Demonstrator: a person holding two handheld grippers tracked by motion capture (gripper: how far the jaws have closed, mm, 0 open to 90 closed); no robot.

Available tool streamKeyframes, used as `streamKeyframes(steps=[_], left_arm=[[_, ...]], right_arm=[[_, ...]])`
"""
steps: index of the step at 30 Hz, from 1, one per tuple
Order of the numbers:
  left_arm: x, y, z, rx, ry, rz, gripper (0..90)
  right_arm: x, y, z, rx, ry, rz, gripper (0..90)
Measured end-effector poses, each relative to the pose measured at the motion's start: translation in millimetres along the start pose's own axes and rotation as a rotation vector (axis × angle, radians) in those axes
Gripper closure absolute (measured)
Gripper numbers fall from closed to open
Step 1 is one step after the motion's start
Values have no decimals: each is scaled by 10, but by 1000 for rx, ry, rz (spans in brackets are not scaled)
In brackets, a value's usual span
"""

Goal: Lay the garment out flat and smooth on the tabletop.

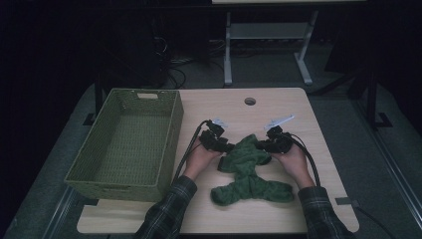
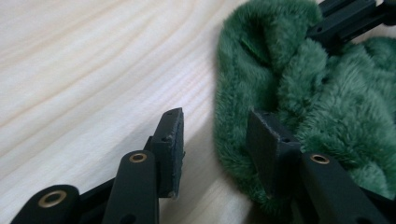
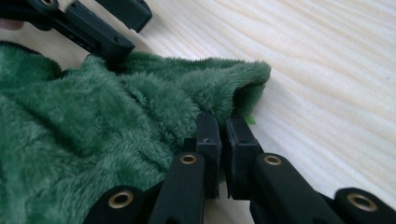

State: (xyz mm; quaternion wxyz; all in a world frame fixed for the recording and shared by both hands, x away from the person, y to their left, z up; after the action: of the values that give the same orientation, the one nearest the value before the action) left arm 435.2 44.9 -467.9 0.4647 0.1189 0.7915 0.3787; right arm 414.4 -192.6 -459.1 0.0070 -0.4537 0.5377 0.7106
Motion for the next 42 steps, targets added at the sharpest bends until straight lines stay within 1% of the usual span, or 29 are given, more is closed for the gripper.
streamKeyframes(steps=[2,4,6,7,8,9,10,11,12,13,14,16,18,19,20,21,23,24,25,28,29,30,31,32,34,36,39,41,42], left_arm=[[-1,-25,-9,4,7,-3,560],[-8,-53,-15,11,-4,3,561],[-24,-72,-36,7,-13,9,579],[-29,-70,-40,3,-31,25,614],[-32,-80,-52,-1,-31,21,647],[-35,-79,-56,-3,-41,31,688],[-37,-85,-64,-3,-40,31,733],[-38,-77,-61,-2,-59,49,768],[-37,-88,-72,1,-50,39,796],[-37,-91,-78,1,-52,43,841],[-39,-86,-79,-1,-62,55,866],[-40,-76,-82,-6,-63,65,881],[-42,-56,-85,-7,-48,49,886],[-45,-36,-81,-11,-51,50,887],[-53,-15,-85,-12,-44,36,888],[-65,23,-83,-17,-51,32,888],[-91,95,-94,-25,-46,-1,888],[-111,148,-100,-31,-54,-9,888],[-122,178,-103,-40,-57,-16,889],[-162,312,-108,-66,-64,-53,890],[-171,355,-110,-75,-58,-76,890],[-184,445,-101,-97,-63,-104,890],[-184,445,-101,-97,-63,-104,891],[-185,485,-96,-105,-63,-115,891],[-180,551,-73,-125,-67,-135,892],[-163,593,-46,-134,-58,-154,893],[-126,567,-10,-133,-39,-174,893],[-94,479,14,-142,-51,-156,893],[-72,422,27,-146,-46,-150,893]], right_arm=[[21,-2,-6,0,2,2,854],[36,-9,-12,-5,1,9,854],[39,-18,-10,-2,8,13,854],[37,-22,-6,-2,11,11,857],[34,-23,-1,1,13,13,858],[32,-24,3,3,16,14,858],[31,-24,11,1,15,11,859],[31,-26,15,1,14,8,859],[31,-26,17,2,14,7,859],[32,-25,17,3,13,5,859],[31,-24,19,2,13,4,859],[26,-14,23,7,17,6,859],[17,1,26,7,21,2,860],[12,16,26,11,23,-1,859],[8,28,27,11,19,-6,861],[1,45,21,12,23,-10,861],[-16,91,16,22,17,-22,861],[-23,115,4,29,21,-33,861],[-35,149,1,31,4,-45,861],[-57,226,-19,46,4,-67,861],[-61,254,-25,51,1,-77,861],[-64,280,-36,53,0,-86,861],[-64,280,-36,53,0,-86,861],[-59,329,-59,63,-6,-98,861],[-46,368,-91,67,-20,-111,863],[-33,398,-126,70,-35,-119,869],[3,382,-183,71,-58,-111,875],[29,322,-210,69,-81,-86,875],[41,281,-225,73,-81,-71,876]])
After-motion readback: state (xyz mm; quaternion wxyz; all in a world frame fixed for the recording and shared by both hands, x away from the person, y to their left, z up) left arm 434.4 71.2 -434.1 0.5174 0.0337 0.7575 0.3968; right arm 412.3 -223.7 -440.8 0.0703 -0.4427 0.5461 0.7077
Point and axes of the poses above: each handheld gripper's, and its own axes: y roughly backward along the jaws, x roughly out of its underside, z roughly to its left, the point moved 1 cm from there along -y, roughly forward along the jaws, and after that the axes turned 9 degrees about x, right-handed, at the moved point
